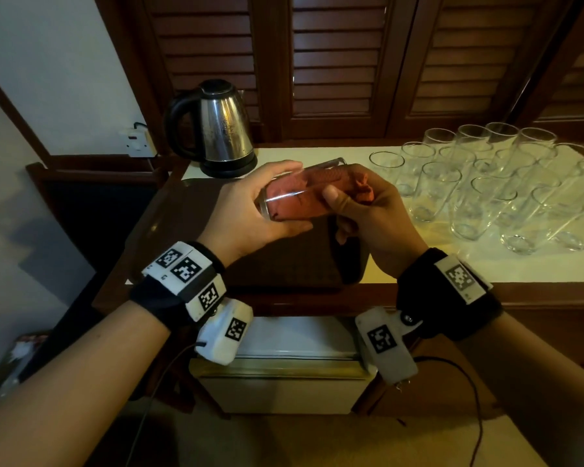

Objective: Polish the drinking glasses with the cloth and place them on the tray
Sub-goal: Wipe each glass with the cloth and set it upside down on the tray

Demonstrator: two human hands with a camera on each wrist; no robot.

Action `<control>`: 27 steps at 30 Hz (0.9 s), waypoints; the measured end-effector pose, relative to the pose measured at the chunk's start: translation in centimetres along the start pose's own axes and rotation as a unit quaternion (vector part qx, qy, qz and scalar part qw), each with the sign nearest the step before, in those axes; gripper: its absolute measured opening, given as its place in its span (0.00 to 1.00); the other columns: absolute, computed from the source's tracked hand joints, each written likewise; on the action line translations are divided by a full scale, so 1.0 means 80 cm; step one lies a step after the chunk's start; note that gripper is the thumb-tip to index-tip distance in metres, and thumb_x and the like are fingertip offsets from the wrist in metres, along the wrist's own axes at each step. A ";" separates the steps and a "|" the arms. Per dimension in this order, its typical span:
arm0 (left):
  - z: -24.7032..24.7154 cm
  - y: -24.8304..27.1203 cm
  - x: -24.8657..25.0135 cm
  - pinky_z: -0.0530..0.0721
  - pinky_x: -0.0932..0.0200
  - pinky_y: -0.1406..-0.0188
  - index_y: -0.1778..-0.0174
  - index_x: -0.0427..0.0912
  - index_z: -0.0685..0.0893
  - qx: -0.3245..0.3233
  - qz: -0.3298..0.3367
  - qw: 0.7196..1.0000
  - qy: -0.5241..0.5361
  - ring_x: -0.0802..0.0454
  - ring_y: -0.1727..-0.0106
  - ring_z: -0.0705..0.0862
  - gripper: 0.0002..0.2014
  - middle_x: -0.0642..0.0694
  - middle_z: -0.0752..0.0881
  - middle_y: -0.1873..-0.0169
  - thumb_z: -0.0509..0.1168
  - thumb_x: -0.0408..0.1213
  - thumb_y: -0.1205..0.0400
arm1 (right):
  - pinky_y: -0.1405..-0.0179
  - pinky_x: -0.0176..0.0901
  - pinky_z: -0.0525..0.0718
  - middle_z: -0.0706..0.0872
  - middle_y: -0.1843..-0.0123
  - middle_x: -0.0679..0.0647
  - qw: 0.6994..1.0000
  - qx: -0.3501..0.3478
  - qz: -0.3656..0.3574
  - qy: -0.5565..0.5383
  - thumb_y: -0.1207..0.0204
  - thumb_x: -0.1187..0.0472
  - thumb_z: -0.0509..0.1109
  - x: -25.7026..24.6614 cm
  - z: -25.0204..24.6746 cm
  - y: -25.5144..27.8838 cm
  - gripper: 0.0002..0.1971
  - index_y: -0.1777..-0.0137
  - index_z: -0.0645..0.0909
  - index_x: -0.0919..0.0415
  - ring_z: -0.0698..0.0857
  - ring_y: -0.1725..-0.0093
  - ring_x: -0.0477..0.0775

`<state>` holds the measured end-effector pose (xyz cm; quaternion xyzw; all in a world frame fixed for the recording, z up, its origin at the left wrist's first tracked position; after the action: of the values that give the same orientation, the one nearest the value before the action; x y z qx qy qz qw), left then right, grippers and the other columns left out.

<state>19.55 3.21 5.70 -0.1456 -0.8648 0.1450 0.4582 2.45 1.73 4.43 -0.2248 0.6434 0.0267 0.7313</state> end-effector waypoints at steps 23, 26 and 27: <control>-0.004 -0.007 0.002 0.86 0.60 0.46 0.37 0.59 0.80 -0.008 -0.008 0.998 0.068 0.61 0.43 0.86 0.33 0.59 0.85 0.42 0.83 0.53 0.38 | 0.78 0.43 0.78 0.83 0.67 0.48 0.999 -0.010 0.038 -0.028 0.24 0.57 0.74 0.011 -0.006 -0.007 0.07 0.48 0.84 0.57 0.75 0.74 0.48; 0.002 -0.008 -0.005 0.86 0.59 0.45 0.37 0.65 0.77 -0.013 -0.035 0.996 0.077 0.60 0.43 0.85 0.36 0.58 0.83 0.40 0.85 0.49 0.40 | 0.75 0.44 0.80 0.85 0.67 0.46 0.999 0.009 0.031 -0.044 0.18 0.65 0.70 0.012 -0.009 -0.007 0.03 0.49 0.84 0.58 0.77 0.72 0.48; 0.007 -0.007 -0.010 0.87 0.61 0.54 0.36 0.62 0.78 -0.030 -0.097 0.984 0.146 0.58 0.52 0.87 0.37 0.54 0.84 0.42 0.85 0.47 0.40 | 0.72 0.44 0.84 0.88 0.65 0.45 0.999 0.005 0.017 -0.041 0.18 0.67 0.70 0.010 -0.009 -0.008 0.04 0.48 0.84 0.59 0.82 0.69 0.48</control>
<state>19.46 2.30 4.99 -0.0939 -0.8028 0.0512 0.5866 2.16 0.68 3.83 -0.2087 0.6167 0.0446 0.7577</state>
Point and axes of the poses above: each hand's wrist, its own y-axis away from the middle knuckle, its own z-axis out of the palm, x = y × z, the point moved 7 cm from there along -y, towards the middle knuckle
